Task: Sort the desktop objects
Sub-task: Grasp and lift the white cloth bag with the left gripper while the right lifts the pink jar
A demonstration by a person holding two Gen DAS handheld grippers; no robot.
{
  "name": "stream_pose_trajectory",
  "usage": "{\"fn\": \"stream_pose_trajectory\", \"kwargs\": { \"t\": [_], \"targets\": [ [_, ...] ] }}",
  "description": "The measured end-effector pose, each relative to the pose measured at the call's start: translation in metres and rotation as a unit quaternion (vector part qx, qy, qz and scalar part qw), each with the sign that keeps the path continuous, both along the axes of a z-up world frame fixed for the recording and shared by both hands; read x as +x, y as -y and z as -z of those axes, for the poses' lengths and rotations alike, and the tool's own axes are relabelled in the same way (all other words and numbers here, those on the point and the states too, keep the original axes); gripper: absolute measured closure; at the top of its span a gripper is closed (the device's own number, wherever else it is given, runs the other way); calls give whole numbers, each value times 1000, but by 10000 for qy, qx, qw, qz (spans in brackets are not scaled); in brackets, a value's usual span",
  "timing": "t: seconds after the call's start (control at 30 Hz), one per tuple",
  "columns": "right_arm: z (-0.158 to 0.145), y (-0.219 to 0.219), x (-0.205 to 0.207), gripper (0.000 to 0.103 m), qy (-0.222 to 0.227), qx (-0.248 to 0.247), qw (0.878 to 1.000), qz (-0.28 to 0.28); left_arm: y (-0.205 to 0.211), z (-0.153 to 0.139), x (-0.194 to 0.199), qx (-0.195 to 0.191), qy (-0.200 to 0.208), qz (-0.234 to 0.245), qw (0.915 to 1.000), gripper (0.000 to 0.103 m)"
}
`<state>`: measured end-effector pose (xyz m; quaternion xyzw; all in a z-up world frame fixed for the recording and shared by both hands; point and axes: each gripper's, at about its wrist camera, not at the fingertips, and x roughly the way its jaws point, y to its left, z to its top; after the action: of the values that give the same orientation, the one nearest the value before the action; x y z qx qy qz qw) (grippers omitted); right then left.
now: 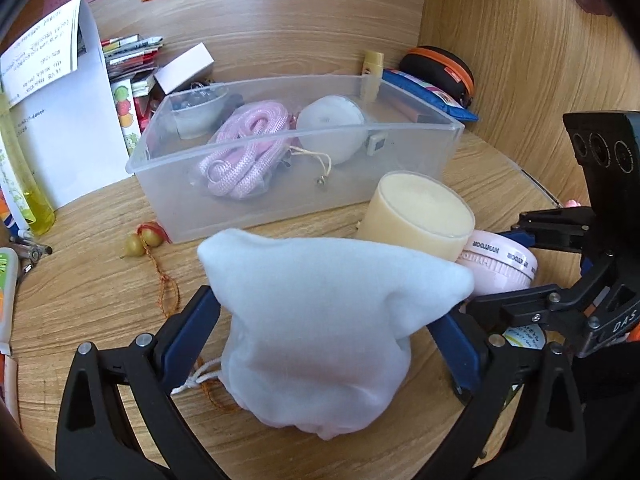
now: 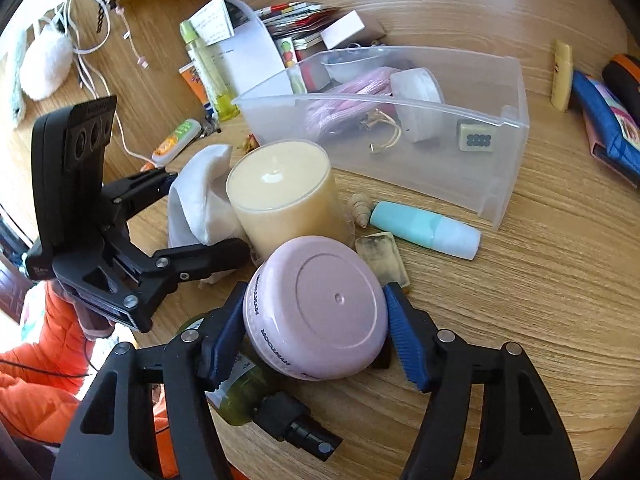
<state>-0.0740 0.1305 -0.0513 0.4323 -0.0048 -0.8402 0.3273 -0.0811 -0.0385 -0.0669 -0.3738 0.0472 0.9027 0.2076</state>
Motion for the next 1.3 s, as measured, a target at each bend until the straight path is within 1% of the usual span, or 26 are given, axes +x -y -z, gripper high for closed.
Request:
{"fn": "stream_pose_trajectory", "kwargs": {
  "t": [0.07,0.1,0.13,0.17,0.23,0.33,0.5,0.63,0.83,1.0,1.17,1.3],
  "targets": [
    [-1,-2,-1,41,-10,-85,10000,29,-1,0,2,-14,-64,27,10000,7],
    [-1,-3,0,41,-35,-103,9999,44,-2,0,4,-11,-79,73,9999,16],
    [-3,-4,1,41,-63,-118,9999,60,-3,0,5,-36,-89,95,9999,21],
    [-5,-5,1,41,-93,-135,9998,76,-3,0,6,-89,-124,61,9999,23],
    [-8,-8,3,40,-152,-137,9997,114,-1,0,7,-63,-161,64,9998,31],
    [-13,-11,4,40,-269,-94,9994,188,4,-1,8,53,-150,53,9999,35],
    [-20,-21,4,40,-344,-130,9987,353,11,-5,13,139,-275,-92,9995,38],
    [-26,-29,1,40,-385,-220,9977,507,17,-9,16,302,-341,-203,9988,38],
    [-36,-33,1,40,-571,-214,9962,616,32,-17,19,570,-438,-415,9965,38],
    [-43,-38,1,40,-704,-212,9950,683,45,-29,24,824,-624,-606,9928,38],
    [-52,-44,-4,40,-824,-241,9932,790,54,-43,25,855,-785,-726,9906,38],
    [-60,-46,-6,40,-969,-257,9912,862,59,-55,21,968,-837,-749,9889,38]
  ]
}}
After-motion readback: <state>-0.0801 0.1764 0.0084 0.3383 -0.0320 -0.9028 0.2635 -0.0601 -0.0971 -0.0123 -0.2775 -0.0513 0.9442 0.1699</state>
